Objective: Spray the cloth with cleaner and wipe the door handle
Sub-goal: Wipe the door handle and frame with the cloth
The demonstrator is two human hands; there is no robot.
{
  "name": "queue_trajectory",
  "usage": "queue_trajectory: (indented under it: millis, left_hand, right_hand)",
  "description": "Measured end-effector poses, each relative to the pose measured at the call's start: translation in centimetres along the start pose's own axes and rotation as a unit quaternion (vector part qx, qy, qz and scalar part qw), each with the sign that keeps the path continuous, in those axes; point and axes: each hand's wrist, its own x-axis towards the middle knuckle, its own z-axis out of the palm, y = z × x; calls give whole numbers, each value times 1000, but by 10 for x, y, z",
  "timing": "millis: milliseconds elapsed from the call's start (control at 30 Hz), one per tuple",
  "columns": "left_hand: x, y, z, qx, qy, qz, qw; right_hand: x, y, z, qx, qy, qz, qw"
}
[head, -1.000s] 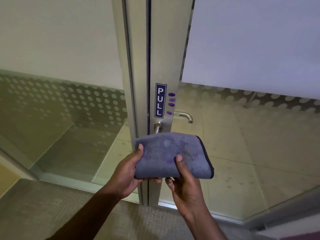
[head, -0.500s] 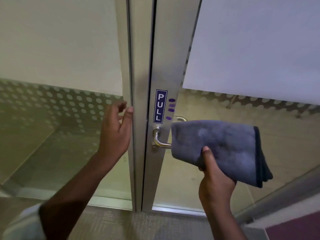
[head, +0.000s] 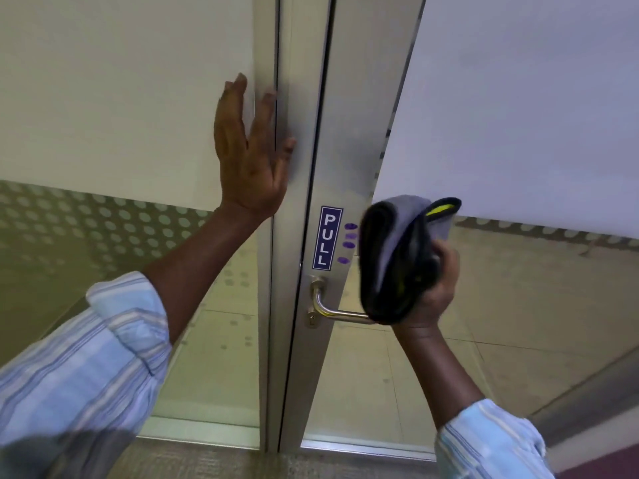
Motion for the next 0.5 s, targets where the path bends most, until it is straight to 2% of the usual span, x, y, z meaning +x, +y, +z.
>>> queue_trajectory:
  millis: [33,67,133,300,500]
  left_hand:
    - [-1,-3,3,16,1,5,1000]
    - [-1,-7,8,41,-11,26,999]
    - [-3,-13,14,66,-12,52,996]
    - [-6,-21,20,77,8,83,994]
    - [-8,-26,25,64,12,81,995]
  right_hand:
    - [4,-5,4,-11,-15,-114,993]
    - [1,-2,10,-44,-22,-194,980]
    - [7,3,23,-120,-35,-337,933]
    - [13,14,40,-158,-52,-366,916]
    - [20,17,50,-129,-52,-387,912]
